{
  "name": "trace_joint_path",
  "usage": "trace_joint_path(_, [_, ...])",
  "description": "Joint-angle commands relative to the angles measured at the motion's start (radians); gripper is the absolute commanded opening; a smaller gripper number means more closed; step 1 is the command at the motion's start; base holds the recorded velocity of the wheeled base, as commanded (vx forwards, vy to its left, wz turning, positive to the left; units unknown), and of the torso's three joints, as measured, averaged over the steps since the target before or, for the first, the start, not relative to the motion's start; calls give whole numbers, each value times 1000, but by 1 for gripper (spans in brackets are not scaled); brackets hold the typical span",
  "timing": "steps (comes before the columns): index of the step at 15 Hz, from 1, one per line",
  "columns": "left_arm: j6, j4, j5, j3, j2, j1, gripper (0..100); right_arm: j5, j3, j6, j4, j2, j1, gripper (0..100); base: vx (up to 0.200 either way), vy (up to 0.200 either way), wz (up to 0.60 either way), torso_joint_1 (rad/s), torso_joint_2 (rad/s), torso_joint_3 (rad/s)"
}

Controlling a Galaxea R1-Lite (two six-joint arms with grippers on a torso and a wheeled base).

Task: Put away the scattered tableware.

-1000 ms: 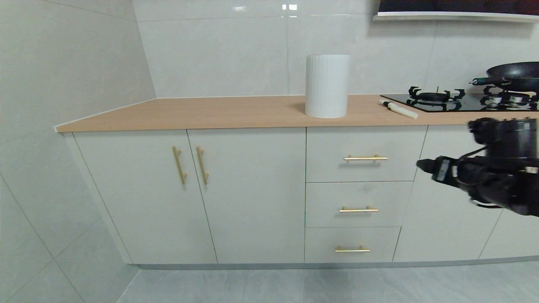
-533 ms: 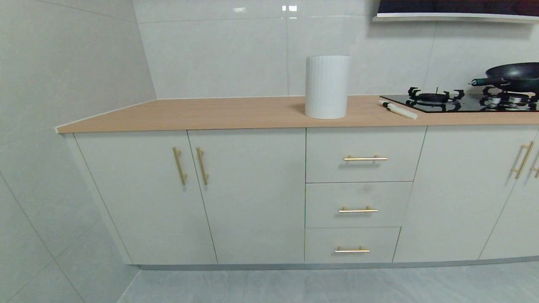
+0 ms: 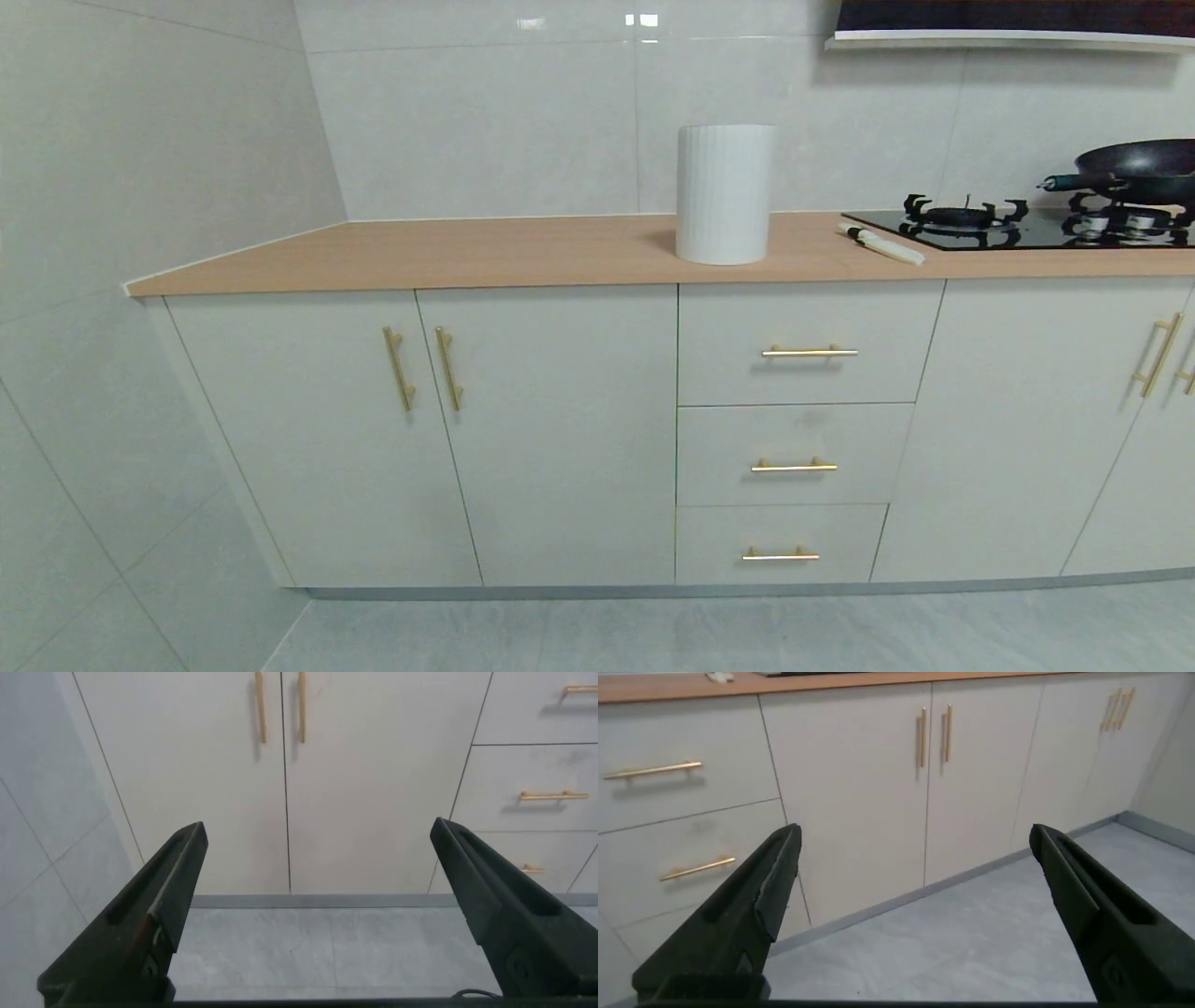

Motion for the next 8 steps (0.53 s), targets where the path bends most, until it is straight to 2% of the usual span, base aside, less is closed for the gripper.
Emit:
trace_joint_path(1, [0, -1, 1, 0, 0, 0, 100, 121, 104, 34, -68, -67, -9, 100, 0, 0, 0, 0, 0, 0])
trace_joint_path(2, [0, 0, 1, 0, 0, 0, 100, 176, 124, 37, -91, -67, -9, 100, 0, 0, 0, 0, 0, 0])
trace_joint_path(3, [0, 0, 1, 0, 0, 0, 100, 329, 224, 58, -190, -67, -9, 100, 0, 0, 0, 0, 0, 0])
trace_joint_path(5, [0, -1, 1, 0, 0, 0, 100, 464, 328, 81, -309, -67, -9, 100, 0, 0, 0, 0, 0, 0])
trace_joint_path(8, [0, 0, 0, 0, 0, 0, 100, 484, 391, 83, -323, -67, -9, 100, 0, 0, 0, 0, 0, 0])
